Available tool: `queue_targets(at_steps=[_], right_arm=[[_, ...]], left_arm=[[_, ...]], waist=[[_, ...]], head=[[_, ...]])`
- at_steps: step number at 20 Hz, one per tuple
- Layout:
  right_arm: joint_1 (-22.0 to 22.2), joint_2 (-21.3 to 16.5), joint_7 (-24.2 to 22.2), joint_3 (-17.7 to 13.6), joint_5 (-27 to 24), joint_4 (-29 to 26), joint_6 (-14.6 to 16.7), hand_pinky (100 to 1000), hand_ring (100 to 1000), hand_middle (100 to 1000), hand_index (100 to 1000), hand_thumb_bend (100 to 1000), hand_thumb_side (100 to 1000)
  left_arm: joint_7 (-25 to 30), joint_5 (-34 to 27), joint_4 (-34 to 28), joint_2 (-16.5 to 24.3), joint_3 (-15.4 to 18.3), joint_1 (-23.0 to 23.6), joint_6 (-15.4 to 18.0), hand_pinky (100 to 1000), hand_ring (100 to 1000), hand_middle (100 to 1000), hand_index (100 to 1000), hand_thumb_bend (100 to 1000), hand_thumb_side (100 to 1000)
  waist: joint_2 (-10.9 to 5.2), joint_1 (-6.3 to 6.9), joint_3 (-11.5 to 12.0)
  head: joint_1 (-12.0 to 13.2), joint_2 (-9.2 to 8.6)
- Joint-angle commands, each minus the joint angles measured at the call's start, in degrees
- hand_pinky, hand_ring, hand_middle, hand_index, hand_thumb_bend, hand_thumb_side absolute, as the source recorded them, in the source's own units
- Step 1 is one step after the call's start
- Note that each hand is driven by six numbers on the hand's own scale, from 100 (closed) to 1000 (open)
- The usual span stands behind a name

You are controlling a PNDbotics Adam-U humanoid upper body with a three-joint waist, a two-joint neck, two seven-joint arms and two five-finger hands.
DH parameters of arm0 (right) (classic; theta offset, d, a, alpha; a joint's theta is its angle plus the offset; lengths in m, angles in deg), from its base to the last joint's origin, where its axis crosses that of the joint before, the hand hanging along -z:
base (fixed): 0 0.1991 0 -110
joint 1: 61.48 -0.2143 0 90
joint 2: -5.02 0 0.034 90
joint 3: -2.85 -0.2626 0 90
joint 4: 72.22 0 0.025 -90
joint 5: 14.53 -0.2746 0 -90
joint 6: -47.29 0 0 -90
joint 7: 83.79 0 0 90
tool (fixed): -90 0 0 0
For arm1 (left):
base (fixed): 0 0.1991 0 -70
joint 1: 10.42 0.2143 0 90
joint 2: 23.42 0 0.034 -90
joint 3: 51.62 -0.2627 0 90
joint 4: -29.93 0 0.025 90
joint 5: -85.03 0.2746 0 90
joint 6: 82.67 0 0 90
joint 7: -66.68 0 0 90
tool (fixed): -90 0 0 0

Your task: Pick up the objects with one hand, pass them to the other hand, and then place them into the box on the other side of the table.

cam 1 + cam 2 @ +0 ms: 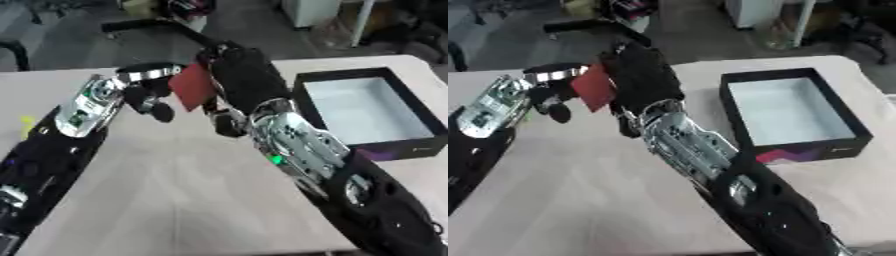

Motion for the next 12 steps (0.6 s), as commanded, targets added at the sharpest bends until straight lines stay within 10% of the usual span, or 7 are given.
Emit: queue_targets(at_steps=[1, 12], right_arm=[[-0.58, -1.8, 0.28, -1.77, 0.98, -0.63, -0.99, 574, 798, 799, 432, 174, 151], [7.02, -9.51, 9.72, -11.86, 3.89, 6.05, -12.55, 374, 778, 779, 445, 100, 165]], left_arm=[[2.63, 0.52, -1.67, 2.78, 2.3, -1.23, 4.85, 878, 778, 760, 877, 1000, 660], [-10.15, 6.08, -6.78, 12.54, 14.14, 4.37, 6.98, 881, 802, 788, 882, 979, 665]], waist=[[-0.68, -0.12, -0.08], [-0.45, 0.02, -0.16]], head=[[-0.22, 0.29], [-1.63, -0.34]])
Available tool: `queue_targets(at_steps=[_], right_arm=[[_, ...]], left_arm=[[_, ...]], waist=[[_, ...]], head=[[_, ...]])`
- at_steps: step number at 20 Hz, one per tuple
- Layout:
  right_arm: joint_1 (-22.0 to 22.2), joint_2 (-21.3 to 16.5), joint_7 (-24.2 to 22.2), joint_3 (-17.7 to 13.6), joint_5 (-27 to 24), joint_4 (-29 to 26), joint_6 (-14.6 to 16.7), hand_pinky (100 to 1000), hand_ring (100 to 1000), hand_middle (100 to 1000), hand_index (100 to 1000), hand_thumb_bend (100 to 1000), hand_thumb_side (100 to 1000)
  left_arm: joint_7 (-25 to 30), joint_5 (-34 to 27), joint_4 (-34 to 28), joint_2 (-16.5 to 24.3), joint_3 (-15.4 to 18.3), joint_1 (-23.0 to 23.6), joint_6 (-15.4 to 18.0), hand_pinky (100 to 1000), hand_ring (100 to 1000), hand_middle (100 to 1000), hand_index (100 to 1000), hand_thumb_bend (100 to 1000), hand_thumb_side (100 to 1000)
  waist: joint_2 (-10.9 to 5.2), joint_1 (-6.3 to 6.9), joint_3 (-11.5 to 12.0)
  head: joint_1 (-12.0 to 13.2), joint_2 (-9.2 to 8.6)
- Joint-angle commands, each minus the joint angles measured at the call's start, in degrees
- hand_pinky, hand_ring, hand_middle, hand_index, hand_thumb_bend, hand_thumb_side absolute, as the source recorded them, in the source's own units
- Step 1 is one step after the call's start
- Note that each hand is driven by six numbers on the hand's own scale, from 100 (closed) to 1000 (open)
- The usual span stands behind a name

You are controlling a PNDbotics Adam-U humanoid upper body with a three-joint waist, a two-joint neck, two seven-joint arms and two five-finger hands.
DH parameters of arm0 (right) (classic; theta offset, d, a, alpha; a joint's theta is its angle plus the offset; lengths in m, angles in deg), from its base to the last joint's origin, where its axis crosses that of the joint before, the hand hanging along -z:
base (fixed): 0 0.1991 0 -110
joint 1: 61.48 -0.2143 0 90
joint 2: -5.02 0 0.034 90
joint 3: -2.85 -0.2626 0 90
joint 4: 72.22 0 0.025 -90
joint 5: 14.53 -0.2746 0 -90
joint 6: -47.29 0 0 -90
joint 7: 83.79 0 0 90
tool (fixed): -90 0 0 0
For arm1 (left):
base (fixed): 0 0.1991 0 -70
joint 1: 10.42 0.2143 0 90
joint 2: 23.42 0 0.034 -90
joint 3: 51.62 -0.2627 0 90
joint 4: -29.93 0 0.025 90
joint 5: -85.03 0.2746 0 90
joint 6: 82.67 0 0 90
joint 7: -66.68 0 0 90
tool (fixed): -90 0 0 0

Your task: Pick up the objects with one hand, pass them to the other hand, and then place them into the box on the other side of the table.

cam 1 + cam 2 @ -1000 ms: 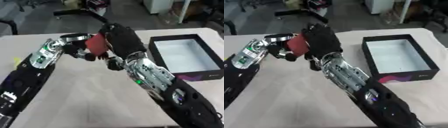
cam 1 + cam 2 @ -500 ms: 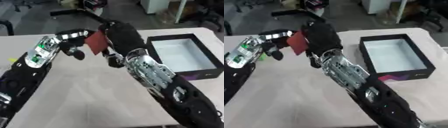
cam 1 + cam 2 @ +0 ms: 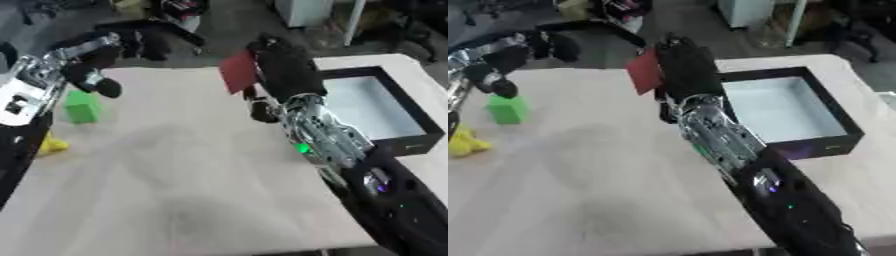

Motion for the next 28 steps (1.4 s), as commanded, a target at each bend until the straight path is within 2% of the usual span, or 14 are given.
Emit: queue_targets(at_steps=[1, 3, 5, 6, 7, 8, 12, 15, 18, 21, 22, 24, 25, 28], right_arm=[[1.26, -3.99, 5.05, -5.45, 0.2, 3.29, -6.55, 366, 777, 777, 446, 100, 168], [2.25, -5.71, 8.9, -9.1, -1.29, 7.59, -12.12, 329, 767, 769, 452, 100, 189], [2.15, -7.28, 11.83, -12.13, -3.93, 13.18, -15.86, 370, 780, 792, 574, 100, 230], [1.86, -8.01, 12.07, -13.47, -5.56, 16.63, -16.55, 679, 840, 865, 897, 254, 410], [1.23, -8.92, 10.59, -14.66, -7.57, 20.97, -16.89, 857, 862, 893, 985, 305, 465], [0.47, -9.79, 8.36, -15.37, -9.28, 24.93, -17.06, 1000, 902, 934, 1000, 383, 482], [-2.66, -13.86, -6.78, -14.47, -9.7, 35.44, -17.21, 1000, 979, 1000, 1000, 564, 436], [-3.98, -17.05, -19.9, -13.02, -2.59, 36.21, -15.76, 1000, 992, 1000, 1000, 608, 413], [-4.01, -19.61, -28.54, -15.23, 10.45, 30.04, -13.31, 1000, 955, 979, 1000, 608, 456], [-1.66, -20.31, -28.35, -19.08, 26.1, 16.21, -9.46, 1000, 899, 916, 1000, 483, 309], [-0.57, -19.78, -27.52, -20.08, 29.69, 11.32, -8.08, 874, 891, 907, 1000, 397, 239], [2.06, -17.95, -25.27, -21.47, 32.86, 1.49, -6.28, 671, 873, 889, 1000, 235, 179], [3.56, -16.92, -23.76, -21.78, 32.89, -2.93, -5.98, 638, 868, 883, 1000, 192, 165], [7.49, -13.88, -19.01, -22.17, 31.23, -11.87, -5.36, 571, 858, 874, 1000, 104, 175]], left_arm=[[-5.79, 0.88, -4.81, 4.62, 4.99, 2.46, 0.77, 878, 798, 784, 878, 963, 662], [-10.47, 1.43, -8.03, 5.7, 8.29, 6.56, -0.92, 865, 779, 764, 866, 900, 645], [-13.49, 1.03, -11.43, 5.55, 11.37, 10.99, -2.41, 859, 770, 755, 861, 873, 637], [-14.37, 0.74, -12.85, 5.31, 12.83, 12.98, -3.14, 857, 768, 751, 858, 853, 625], [-15.18, 0.5, -14.23, 5.0, 14.54, 15.11, -3.87, 856, 767, 750, 857, 847, 622], [-15.78, 0.48, -15.42, 4.82, 15.97, 16.85, -4.6, 855, 765, 748, 857, 834, 619], [-16.76, 5.03, -16.92, 5.37, 20.58, 21.43, -6.28, 855, 766, 755, 872, 771, 599], [-17.53, 10.3, -14.85, 6.58, 22.79, 22.46, -6.56, 855, 767, 756, 874, 807, 600], [-18.52, 16.66, -11.76, 8.46, 23.96, 22.28, -5.69, 853, 765, 752, 878, 808, 589], [-21.61, 24.32, -6.58, 10.69, 24.58, 20.98, -5.02, 843, 748, 737, 868, 794, 565], [-22.58, 27.0, -4.49, 11.53, 24.44, 20.37, -4.76, 840, 745, 736, 867, 784, 528], [-24.46, 34.02, 0.4, 13.56, 23.64, 18.64, -3.89, 840, 743, 730, 860, 788, 464], [-24.98, 37.7, 3.31, 14.67, 22.7, 17.55, -3.11, 837, 740, 719, 852, 774, 431], [-26.24, 47.97, 13.42, 17.58, 18.64, 13.28, 1.48, 838, 745, 720, 856, 721, 338]], waist=[[-0.4, 0.13, -0.02], [-0.3, 0.13, 0.05], [-0.22, 0.11, 0.23], [-0.19, 0.08, 0.36], [-0.19, 0.04, 0.55], [-0.19, 0.01, 0.72], [-0.12, -0.2, 1.42], [-0.12, -0.54, 1.6], [-0.06, -0.78, 1.29], [0.0, -0.65, 0.71], [-0.02, -0.55, 0.46], [-0.06, -0.29, -0.05], [-0.07, -0.17, -0.27], [-0.07, -0.04, -0.94]], head=[[-0.53, -0.44], [-0.78, -0.77], [-1.23, -1.06], [-1.44, -1.15], [-1.69, -1.23], [-1.88, -1.35], [-2.33, -2.14], [-2.09, -2.56], [-0.62, -2.71], [4.89, -2.23], [7.99, -1.7], [14.21, -0.49], [16.24, -0.2], [18.51, -0.3]])
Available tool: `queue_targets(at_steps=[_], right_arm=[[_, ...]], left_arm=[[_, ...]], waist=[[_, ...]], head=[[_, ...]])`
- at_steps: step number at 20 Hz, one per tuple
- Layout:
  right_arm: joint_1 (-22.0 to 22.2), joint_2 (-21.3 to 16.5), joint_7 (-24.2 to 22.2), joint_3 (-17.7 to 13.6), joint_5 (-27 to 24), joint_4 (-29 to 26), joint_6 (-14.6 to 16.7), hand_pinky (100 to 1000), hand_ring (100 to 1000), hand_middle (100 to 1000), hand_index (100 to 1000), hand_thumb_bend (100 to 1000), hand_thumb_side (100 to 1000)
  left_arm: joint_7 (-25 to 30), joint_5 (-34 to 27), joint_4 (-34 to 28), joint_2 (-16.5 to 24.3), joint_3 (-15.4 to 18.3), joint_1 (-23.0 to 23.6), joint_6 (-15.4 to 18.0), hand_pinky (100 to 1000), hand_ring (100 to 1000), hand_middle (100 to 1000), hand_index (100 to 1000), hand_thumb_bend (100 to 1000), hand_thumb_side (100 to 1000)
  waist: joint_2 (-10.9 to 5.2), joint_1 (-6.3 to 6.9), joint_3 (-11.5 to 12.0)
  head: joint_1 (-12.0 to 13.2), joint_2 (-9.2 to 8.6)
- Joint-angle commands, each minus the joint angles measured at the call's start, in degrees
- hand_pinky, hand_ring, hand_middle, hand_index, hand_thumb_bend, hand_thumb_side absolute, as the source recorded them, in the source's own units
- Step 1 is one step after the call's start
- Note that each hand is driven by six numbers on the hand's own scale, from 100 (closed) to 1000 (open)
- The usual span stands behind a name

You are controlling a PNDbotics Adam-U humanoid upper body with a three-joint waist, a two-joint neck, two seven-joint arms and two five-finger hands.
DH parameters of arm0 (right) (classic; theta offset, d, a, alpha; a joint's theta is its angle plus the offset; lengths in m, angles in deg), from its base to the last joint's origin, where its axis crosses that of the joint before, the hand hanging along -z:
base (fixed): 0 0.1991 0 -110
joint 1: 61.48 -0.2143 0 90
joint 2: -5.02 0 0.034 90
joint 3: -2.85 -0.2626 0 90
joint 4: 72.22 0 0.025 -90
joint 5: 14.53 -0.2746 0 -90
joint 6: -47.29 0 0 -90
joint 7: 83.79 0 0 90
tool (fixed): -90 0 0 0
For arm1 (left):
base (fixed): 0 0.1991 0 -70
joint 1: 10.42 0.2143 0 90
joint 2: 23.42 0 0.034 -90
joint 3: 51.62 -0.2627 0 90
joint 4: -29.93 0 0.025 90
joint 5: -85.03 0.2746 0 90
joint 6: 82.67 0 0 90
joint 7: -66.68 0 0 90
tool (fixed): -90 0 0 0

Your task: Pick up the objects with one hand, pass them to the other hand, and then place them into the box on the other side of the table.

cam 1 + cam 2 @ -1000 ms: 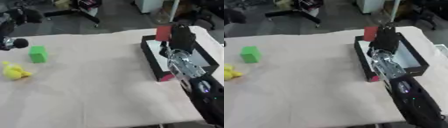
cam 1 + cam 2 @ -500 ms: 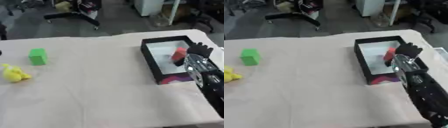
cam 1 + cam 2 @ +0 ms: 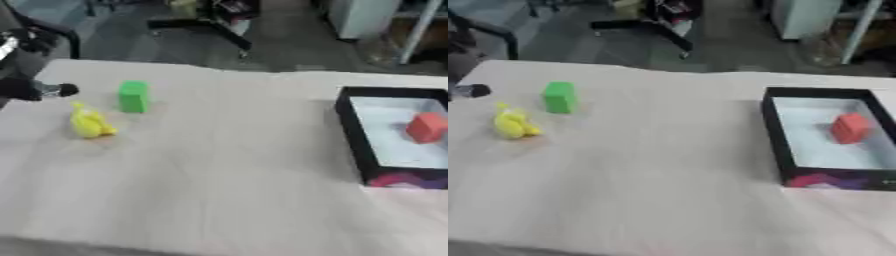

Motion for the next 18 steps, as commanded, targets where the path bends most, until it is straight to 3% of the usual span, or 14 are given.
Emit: queue_targets(at_steps=[1, 5, 10, 14, 18], right_arm=[[1.77, 2.21, -0.79, -1.08, -0.74, -9.56, -5.14, 557, 855, 873, 1000, 100, 183], [4.67, 5.21, 3.69, -0.67, -4.25, -12.02, -7.38, 518, 848, 866, 1000, 100, 210], [5.71, 6.46, 7.64, 0.02, -8.43, -11.56, -10.13, 504, 845, 863, 1000, 100, 215], [5.75, 6.82, 9.71, 0.19, -10.39, -10.95, -11.0, 502, 844, 862, 1000, 100, 220], [5.83, 6.94, 10.84, 0.35, -11.72, -10.41, -11.67, 500, 843, 861, 1000, 100, 227]], left_arm=[[-1.98, 10.87, 9.77, 5.26, -3.75, -4.57, 4.95, 839, 747, 720, 857, 710, 314], [-7.54, 24.95, 22.22, 5.13, -7.78, -10.96, 10.14, 838, 747, 704, 836, 632, 226], [-14.16, 36.51, 31.46, 2.47, -9.02, -15.82, 12.74, 840, 740, 684, 807, 596, 175], [-17.51, 41.72, 35.7, 0.36, -8.92, -17.73, 13.19, 841, 737, 679, 796, 574, 162], [-19.64, 41.24, 37.92, -1.56, -8.57, -17.68, 15.0, 771, 572, 511, 615, 436, 107]], waist=[[-0.46, 0.08, -0.41], [-0.3, -0.23, -1.07], [0.18, -0.63, -1.67], [0.58, -0.77, -2.05], [0.81, -0.77, -2.34]], head=[[2.66, 0.13], [2.7, -0.22], [2.44, -0.87], [2.41, -1.27], [2.45, -1.26]])
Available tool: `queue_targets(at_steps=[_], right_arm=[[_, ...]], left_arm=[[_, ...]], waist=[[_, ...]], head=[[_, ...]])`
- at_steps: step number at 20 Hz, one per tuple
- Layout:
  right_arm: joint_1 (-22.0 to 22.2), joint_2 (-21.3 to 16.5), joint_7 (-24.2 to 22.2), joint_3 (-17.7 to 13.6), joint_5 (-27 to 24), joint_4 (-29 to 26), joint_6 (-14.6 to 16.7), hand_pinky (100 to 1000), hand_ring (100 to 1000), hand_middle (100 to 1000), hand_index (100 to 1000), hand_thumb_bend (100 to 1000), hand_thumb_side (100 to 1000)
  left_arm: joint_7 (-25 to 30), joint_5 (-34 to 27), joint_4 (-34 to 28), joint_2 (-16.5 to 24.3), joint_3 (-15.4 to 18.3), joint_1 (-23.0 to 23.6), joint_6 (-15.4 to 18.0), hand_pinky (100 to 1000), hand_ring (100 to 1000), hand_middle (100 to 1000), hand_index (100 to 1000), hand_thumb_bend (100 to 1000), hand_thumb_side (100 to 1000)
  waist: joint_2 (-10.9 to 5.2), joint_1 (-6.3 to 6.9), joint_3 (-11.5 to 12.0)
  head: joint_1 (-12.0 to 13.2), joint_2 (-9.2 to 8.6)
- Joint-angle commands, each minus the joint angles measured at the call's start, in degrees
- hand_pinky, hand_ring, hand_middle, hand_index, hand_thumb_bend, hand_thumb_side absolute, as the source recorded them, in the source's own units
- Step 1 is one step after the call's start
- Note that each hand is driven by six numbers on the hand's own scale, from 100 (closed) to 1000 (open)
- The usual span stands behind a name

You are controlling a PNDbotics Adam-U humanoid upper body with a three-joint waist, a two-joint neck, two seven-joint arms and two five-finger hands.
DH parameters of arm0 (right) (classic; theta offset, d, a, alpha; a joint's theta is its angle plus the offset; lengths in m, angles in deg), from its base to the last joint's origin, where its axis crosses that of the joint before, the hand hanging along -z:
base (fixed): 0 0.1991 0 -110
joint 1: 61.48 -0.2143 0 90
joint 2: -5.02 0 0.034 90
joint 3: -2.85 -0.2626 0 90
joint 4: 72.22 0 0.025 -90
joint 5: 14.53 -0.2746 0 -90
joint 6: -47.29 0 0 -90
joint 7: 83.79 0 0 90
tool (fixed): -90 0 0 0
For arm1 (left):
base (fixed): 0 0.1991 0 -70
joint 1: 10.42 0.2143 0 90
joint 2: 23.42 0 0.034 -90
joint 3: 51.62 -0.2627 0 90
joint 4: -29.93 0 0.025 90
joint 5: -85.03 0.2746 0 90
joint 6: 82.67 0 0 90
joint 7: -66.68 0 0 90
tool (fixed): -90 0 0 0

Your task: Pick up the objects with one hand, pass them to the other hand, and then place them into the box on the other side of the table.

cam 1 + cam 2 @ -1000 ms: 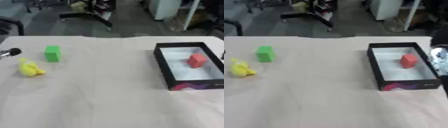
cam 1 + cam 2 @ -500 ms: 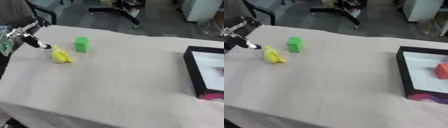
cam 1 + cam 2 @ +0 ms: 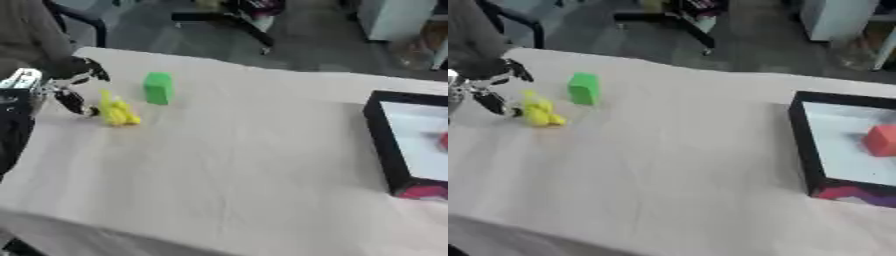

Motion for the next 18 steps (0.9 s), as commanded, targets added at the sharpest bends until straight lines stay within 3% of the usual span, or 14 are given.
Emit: queue_targets(at_steps=[1, 3, 7, 12, 14, 18], right_arm=[[-0.6, -0.63, 0.14, -0.04, -1.05, -0.05, -1.48, 498, 842, 861, 1000, 100, 231], [-0.55, -0.54, 0.58, 0.11, -1.5, 0.13, -1.73, 496, 841, 859, 1000, 100, 237], [-0.63, -0.37, 1.14, 1.1, -2.79, 0.16, -1.58, 499, 840, 856, 1000, 100, 241], [-2.85, 0.99, -0.27, 6.27, -6.9, -0.64, 2.82, 530, 844, 857, 1000, 100, 199], [-4.91, 2.0, -1.58, 9.36, -8.91, -0.84, 6.22, 586, 854, 868, 1000, 113, 209], [-10.6, 4.64, -7.16, 15.88, -11.41, -0.26, 13.99, 908, 909, 915, 1000, 249, 281]], left_arm=[[-2.43, -1.87, 0.6, -0.07, 0.64, -0.87, 1.69, 703, 445, 379, 466, 252, 100], [-4.12, -6.08, -0.78, -0.14, 1.02, -0.23, 3.11, 676, 389, 317, 403, 221, 100], [-2.7, -15.87, -8.0, 1.49, 1.27, 0.3, 4.67, 689, 400, 327, 412, 226, 100], [4.32, -34.18, -18.17, 2.27, -2.04, -0.44, 6.74, 681, 411, 339, 420, 152, 100], [8.09, -42.75, -22.0, 0.84, -5.17, -0.64, 6.8, 666, 408, 335, 417, 132, 100], [16.25, -56.11, -27.55, -4.48, -12.46, -1.61, 3.82, 658, 409, 334, 415, 107, 130]], waist=[[-0.37, 0.05, -0.21], [-0.38, 0.05, -0.28], [-0.61, 0.16, -0.23], [-1.13, 0.29, 0.25], [-1.28, 0.25, 0.41], [-1.5, 0.01, 0.81]], head=[[-0.07, -0.61], [-0.31, -0.51], [-1.2, -0.03], [-3.95, 0.43], [-5.0, 0.39], [-7.05, 0.14]])
